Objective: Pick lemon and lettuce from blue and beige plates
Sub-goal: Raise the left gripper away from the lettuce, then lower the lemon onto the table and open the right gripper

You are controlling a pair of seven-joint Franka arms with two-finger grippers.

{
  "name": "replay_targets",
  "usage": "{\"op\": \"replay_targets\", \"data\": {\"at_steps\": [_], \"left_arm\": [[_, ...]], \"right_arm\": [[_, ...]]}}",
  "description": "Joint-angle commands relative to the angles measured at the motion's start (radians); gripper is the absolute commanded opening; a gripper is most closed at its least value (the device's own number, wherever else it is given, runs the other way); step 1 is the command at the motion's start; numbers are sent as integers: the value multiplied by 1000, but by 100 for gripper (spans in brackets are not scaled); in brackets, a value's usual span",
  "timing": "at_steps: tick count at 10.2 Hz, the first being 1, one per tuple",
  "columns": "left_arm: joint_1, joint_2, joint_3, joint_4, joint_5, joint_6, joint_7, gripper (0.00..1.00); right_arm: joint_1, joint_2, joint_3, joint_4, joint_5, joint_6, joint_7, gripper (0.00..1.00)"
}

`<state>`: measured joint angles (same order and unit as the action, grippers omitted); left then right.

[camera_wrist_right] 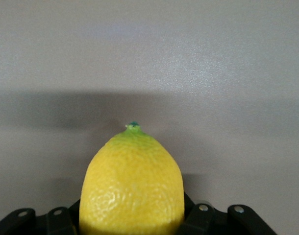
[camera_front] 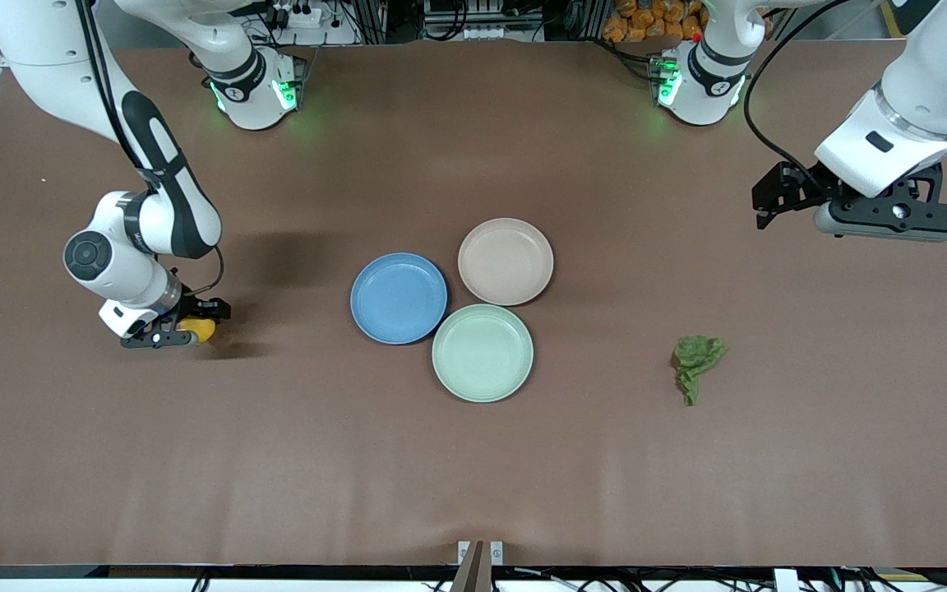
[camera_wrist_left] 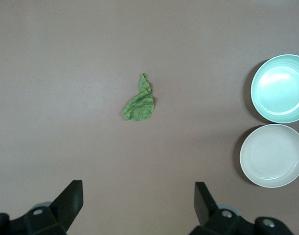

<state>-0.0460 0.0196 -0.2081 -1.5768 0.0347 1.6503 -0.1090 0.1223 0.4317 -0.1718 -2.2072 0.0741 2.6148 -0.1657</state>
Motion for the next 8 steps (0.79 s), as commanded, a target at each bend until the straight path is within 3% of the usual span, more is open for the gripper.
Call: {"op": "replay_targets", "data": {"at_steps": [1,2,3,6,8], "left_arm": [[5,13,1,31,-29,-24,25,100],[5,13,1,29,-29,-24,25,100],[5,11,-1,31,-29,-24,26,100],[9,8,-2,29,-30,-24,32,100],[9,9,-2,29,-80,-24,31,100]], "right_arm": [[-18,18,18,11,3,19,8,59],[-16,19,18,11,3,19,8,69],[-18,24,18,18,4,19,9,96],[-13,22,18,41,4,-16,9,100],[-18,9,18,133,16,-212,8,100]]}}
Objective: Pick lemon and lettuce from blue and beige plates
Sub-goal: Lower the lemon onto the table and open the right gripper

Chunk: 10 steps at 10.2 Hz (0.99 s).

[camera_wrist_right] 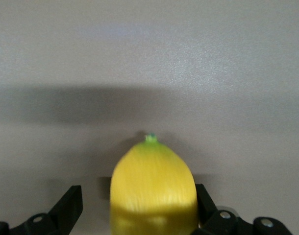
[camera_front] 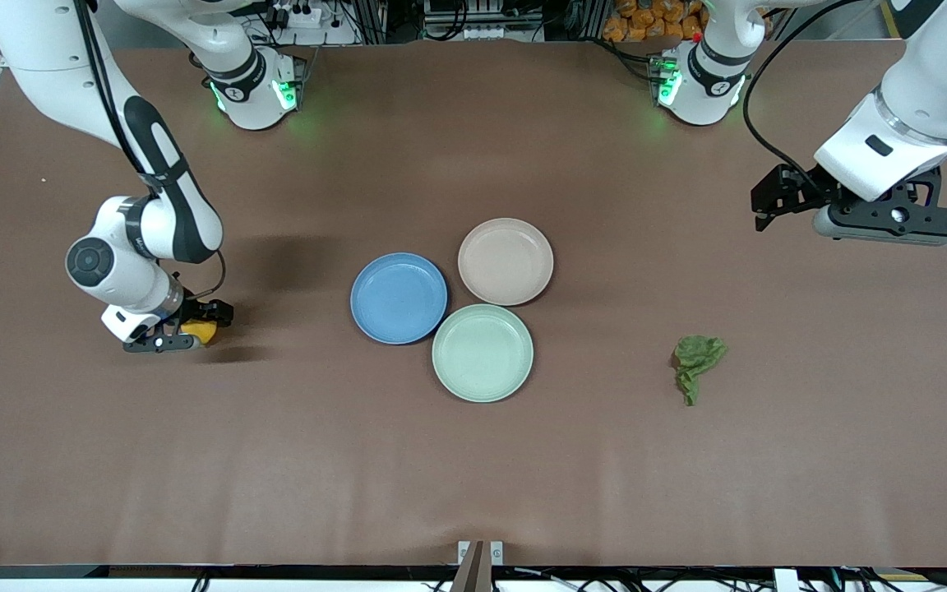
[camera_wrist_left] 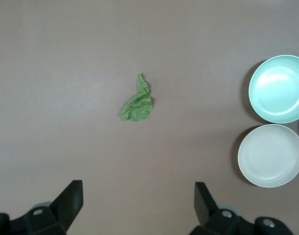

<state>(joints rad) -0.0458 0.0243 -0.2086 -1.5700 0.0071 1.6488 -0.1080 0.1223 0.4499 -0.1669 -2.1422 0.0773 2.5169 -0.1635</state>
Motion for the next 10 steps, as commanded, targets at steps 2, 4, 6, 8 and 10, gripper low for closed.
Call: {"op": "replay_targets", "data": {"at_steps": [2,4,6,8,10], "left_arm": [[9,5,-2,18,-59,-23,27,100],[7,5,-3,18,-52,-23,14,100],[7,5,-3,16,-46,-23,11,100],[7,5,-3,16,-45,-23,8,100],[7,5,-2,15,-45,-24,7,100]], "right_arm": [[-18,-17,12,142,45,-237,7,100],[-18,-17,9,230,49,-369,9,100],[-21,-17,7,330,42,-496,7,100],[-42,-26,6,416,33,-600,-2,100],[-43,-48,6,472,32,-682,1,100]]}}
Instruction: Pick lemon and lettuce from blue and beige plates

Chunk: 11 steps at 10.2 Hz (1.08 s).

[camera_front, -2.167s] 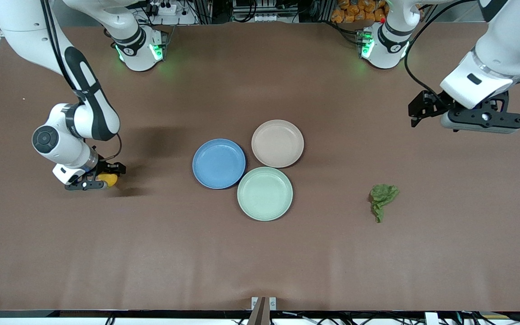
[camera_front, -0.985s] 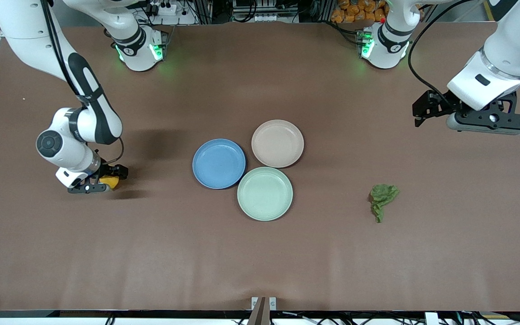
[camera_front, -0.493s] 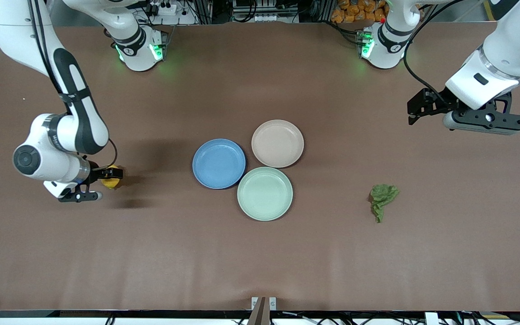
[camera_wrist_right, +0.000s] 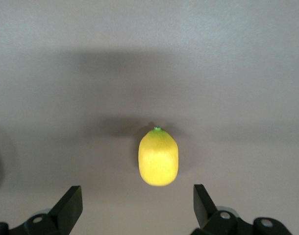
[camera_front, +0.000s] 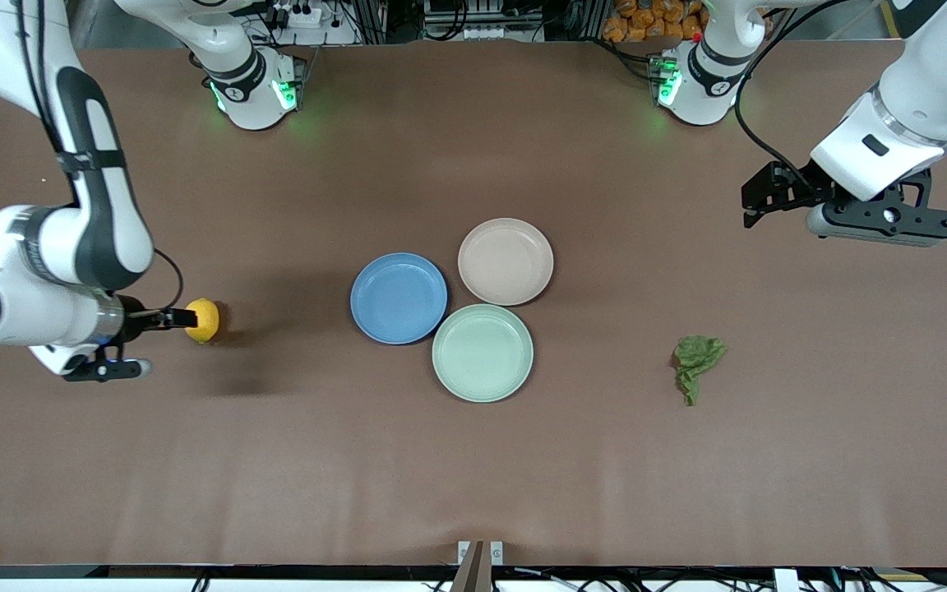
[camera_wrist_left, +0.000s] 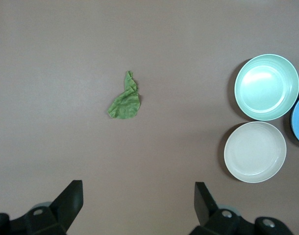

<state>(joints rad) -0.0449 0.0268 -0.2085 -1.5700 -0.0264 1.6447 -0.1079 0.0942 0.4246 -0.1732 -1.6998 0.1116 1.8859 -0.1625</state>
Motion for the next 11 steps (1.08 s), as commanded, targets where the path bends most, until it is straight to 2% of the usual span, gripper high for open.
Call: {"op": "replay_targets", "data": {"at_steps": [1,3,8,11], "left_arm": [[7,2,0,15,-10,-20,7,100],[8,2,1,15,-7,-20,-7,100],[11,1,4,15,8,-20,-19,100],[11,1,4,15,11,-20,-21,100]], "right_arm": [[-14,-48,12,28,-10,-60,0,100],[-18,-111,15,23,-47,-88,0,100],[-74,-291,69,17,-50,-250,11,100],[-77,-374,67,28,-61,-323,40,100]]}}
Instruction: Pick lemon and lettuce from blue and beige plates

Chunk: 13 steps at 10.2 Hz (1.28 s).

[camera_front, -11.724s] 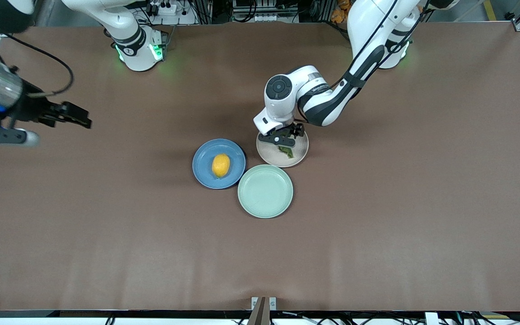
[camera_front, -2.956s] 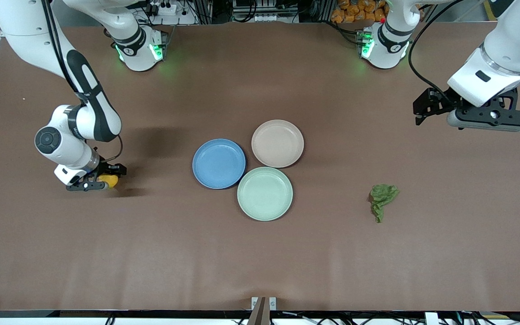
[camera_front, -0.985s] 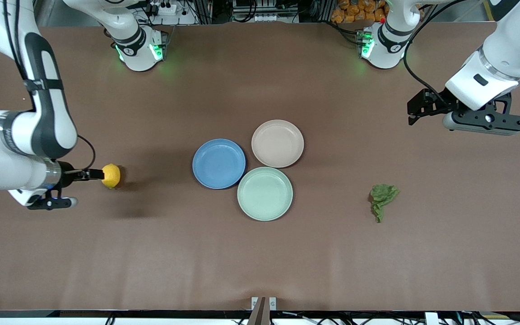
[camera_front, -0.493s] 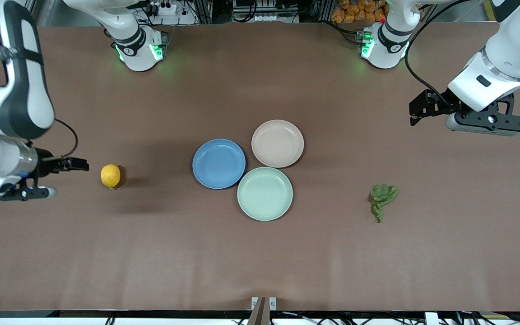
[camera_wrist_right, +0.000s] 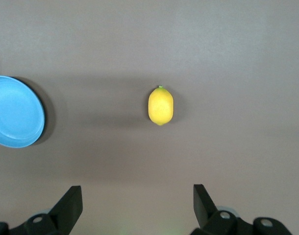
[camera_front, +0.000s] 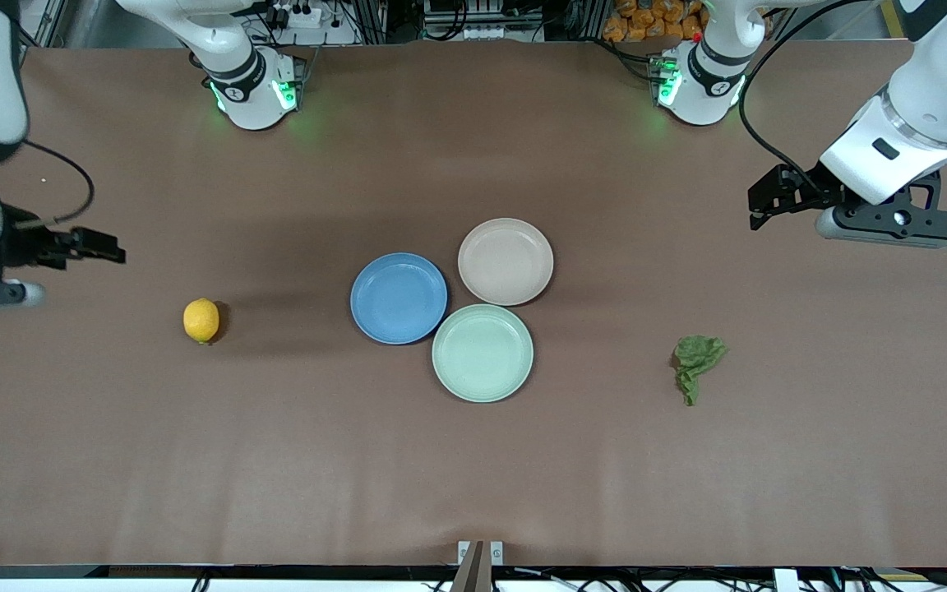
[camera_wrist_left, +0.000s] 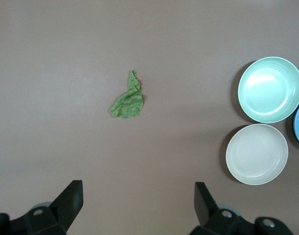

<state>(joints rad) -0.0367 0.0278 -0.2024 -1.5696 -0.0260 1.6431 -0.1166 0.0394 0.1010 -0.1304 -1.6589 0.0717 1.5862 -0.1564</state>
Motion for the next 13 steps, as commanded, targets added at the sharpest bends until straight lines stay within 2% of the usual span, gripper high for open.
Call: {"op": "replay_targets", "data": {"at_steps": [1,4,6,10,13], "left_arm": [[3,0,-2,14,11,-19,-12,100],[3,-2,-2,16,11,-19,-11,100],[3,-2,-2,16,11,-19,-11,100],[3,-2,-2,17,11,-19,-11,100],[3,0,-2,16,11,-19,-11,100]], "right_arm": [[-21,-66,28,-1,-23,-37,105,100],[-21,-64,61,114,-72,-138,182,100],[-24,-63,58,186,-76,-207,189,100],[-23,-64,57,248,-69,-270,184,100],[-22,-66,55,252,-93,-259,156,100]]}}
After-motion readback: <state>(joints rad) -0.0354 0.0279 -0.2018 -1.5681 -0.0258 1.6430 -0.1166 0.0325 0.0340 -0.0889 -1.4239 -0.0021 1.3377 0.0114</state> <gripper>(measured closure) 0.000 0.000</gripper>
